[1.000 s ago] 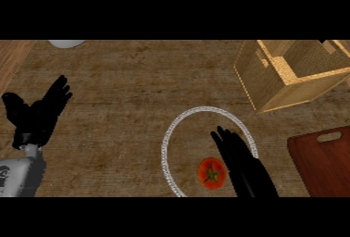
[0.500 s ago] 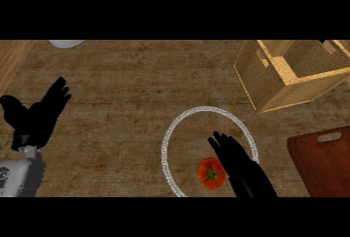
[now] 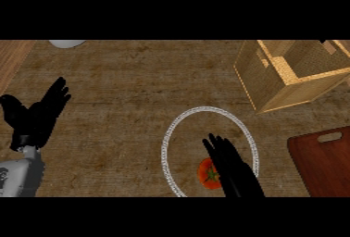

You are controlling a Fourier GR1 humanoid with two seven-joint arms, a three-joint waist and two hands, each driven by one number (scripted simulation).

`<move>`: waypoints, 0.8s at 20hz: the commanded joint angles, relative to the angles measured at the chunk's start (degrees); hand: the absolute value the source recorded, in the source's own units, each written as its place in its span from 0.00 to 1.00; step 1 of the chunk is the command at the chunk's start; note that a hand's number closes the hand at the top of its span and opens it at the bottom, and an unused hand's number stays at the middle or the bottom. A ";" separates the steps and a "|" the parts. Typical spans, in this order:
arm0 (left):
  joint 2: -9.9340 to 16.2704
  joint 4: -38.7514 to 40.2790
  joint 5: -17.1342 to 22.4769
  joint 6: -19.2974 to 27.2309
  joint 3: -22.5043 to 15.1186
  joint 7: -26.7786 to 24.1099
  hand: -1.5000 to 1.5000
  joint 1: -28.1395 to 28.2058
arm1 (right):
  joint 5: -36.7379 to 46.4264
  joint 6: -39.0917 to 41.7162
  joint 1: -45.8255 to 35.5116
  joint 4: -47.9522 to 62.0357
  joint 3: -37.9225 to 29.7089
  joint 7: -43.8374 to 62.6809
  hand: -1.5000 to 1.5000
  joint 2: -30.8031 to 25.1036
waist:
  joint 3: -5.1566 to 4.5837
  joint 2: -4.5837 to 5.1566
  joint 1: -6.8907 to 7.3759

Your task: Pick the tomato from the placemat and place it in the basket

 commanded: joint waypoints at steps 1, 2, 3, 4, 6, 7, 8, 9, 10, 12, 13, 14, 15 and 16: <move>-0.72 3.72 -1.54 -0.49 0.49 -4.15 0.50 0.56 | 1.59 0.44 -0.33 1.21 -1.27 0.00 0.00 0.11 | -0.01 0.03 -0.08; -1.78 -1.51 -0.80 -0.21 -0.63 -0.68 0.50 2.33 | 3.19 -2.72 2.28 3.48 1.11 -0.76 0.00 0.63 | 0.00 -0.01 0.00; 0.06 4.68 -0.46 -0.88 1.08 -1.84 0.50 -3.72 | 2.04 -3.67 -3.91 10.71 -2.68 -3.19 0.00 2.21 | 0.00 0.10 -0.06; -3.00 -0.90 -2.92 2.22 -1.65 -1.02 0.50 1.12 | 5.14 -0.35 -1.74 5.48 0.77 0.03 1.00 1.59 | 0.00 -0.01 0.05; -0.41 2.09 -0.85 0.04 0.87 -0.65 0.50 -1.77 | 6.04 1.78 -6.80 10.26 -0.60 0.00 1.00 2.57 | 0.00 0.07 0.18; 0.43 -0.65 0.12 -0.84 1.24 1.15 0.50 -1.40 | 7.34 2.53 -1.44 4.14 2.12 0.03 1.00 -0.84 | 0.00 -0.03 0.02; -2.46 1.80 -2.02 1.21 0.14 -3.65 0.50 0.66 | 9.59 1.97 -3.62 6.65 2.55 2.88 1.00 3.18 | -0.01 0.02 0.03; -1.74 -1.23 -1.18 0.18 0.02 0.11 0.50 1.36 | 7.78 -2.86 -2.06 9.93 1.06 -1.49 1.00 2.16 | 0.01 0.00 0.09; 0.55 -1.76 0.09 -1.92 1.31 1.10 0.50 -0.07 | 7.64 -0.14 -1.73 7.10 1.18 -0.69 1.00 1.30 | 0.00 -0.01 0.05; 1.12 1.19 0.22 -2.24 2.04 1.26 0.50 -1.27 | 10.33 -1.40 -1.28 8.71 3.75 0.12 1.00 2.85 | 0.00 0.01 -0.01; -0.42 0.12 -1.32 -0.26 0.66 1.58 0.50 -2.03 | 8.12 -0.40 -3.43 10.46 0.56 -1.77 1.00 1.85 | 0.01 0.03 0.03; -2.87 0.31 -2.11 1.18 -0.71 -0.19 0.50 -0.13 | 6.14 3.68 -12.83 14.03 -3.54 9.98 1.00 8.81 | -0.01 0.33 1.14; -2.25 -0.30 -1.53 -0.39 -0.99 -0.83 0.50 -0.54 | 3.61 1.23 -13.40 13.59 -5.63 15.89 1.00 8.88 | 0.02 0.71 2.07; -2.08 -0.88 -0.74 -0.52 -0.69 0.46 0.50 -1.88 | 2.60 0.63 -14.05 12.85 -8.94 19.57 1.00 8.94 | 0.07 1.07 2.45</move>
